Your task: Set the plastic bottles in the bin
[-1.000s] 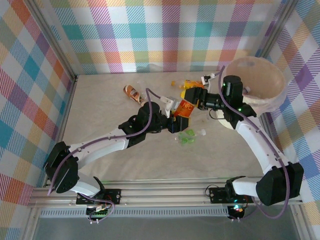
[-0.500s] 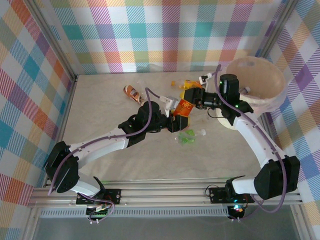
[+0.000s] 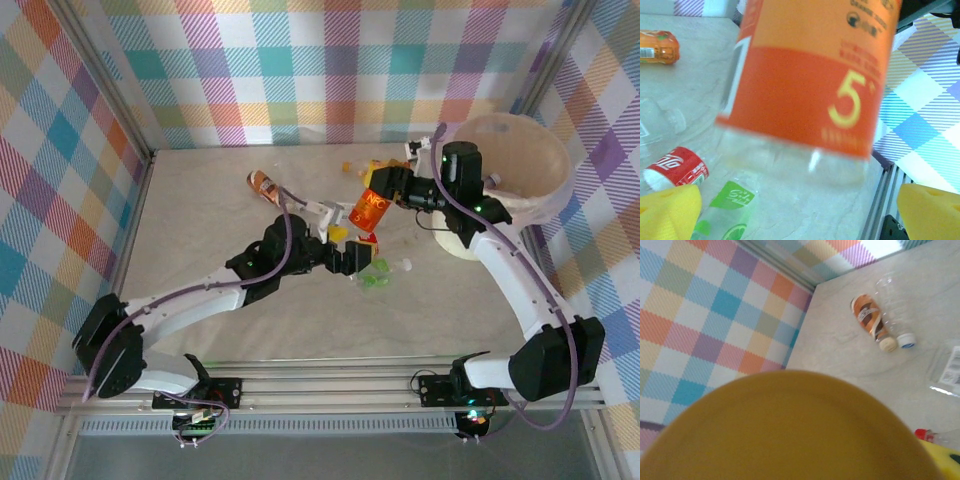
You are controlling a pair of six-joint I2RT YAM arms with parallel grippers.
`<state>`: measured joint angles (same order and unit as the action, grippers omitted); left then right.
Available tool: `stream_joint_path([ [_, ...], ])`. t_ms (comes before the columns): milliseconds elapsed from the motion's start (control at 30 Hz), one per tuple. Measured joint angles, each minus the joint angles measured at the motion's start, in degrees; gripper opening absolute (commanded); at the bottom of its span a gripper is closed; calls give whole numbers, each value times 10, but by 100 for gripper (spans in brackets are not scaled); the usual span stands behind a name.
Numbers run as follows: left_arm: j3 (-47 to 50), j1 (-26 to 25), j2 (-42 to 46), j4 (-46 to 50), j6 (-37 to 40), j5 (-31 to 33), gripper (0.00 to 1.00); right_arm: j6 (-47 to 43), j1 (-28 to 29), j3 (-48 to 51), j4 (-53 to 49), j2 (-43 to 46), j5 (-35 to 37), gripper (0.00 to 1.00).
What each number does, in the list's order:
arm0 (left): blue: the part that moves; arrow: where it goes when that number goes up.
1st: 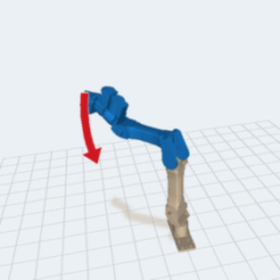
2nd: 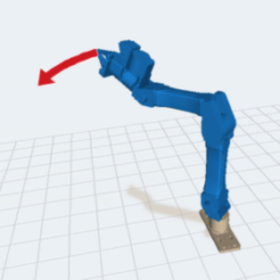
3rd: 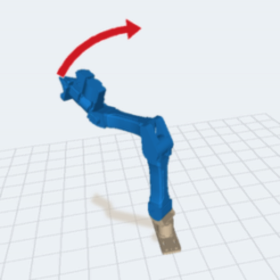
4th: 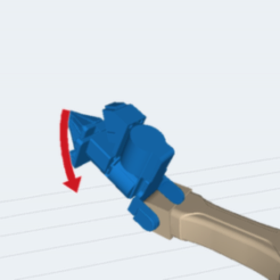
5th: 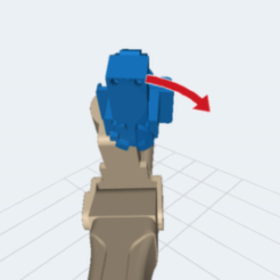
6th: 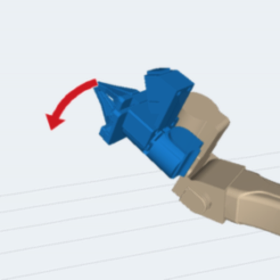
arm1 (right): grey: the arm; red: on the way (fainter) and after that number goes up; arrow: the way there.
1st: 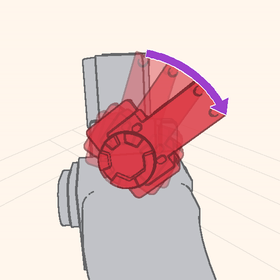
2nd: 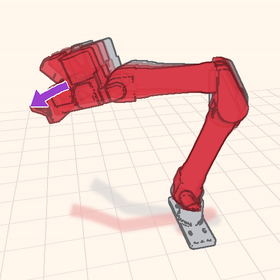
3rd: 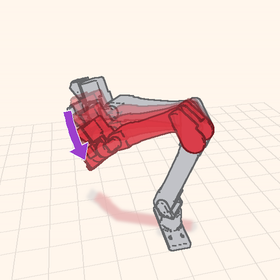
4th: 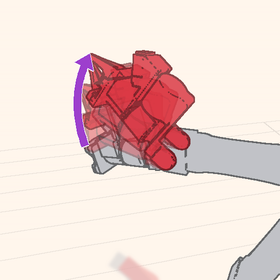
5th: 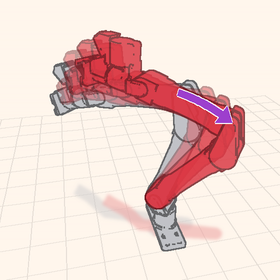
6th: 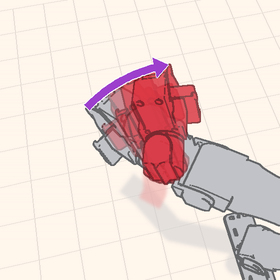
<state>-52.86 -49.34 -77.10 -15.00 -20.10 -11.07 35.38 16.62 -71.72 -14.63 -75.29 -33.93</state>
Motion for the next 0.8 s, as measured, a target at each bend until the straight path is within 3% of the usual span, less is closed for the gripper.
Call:
stream_joint_path([
  [333,101,0,127,-23,-3,128,100,-38,0,1,4,77,196,39],
  [600,167,0,200,1,-50,247,100,-44,-16,56,114,133,320,38],
  [800,204,0,239,26,-77,297,100,-38,-70,77,194,133,370,39],
])
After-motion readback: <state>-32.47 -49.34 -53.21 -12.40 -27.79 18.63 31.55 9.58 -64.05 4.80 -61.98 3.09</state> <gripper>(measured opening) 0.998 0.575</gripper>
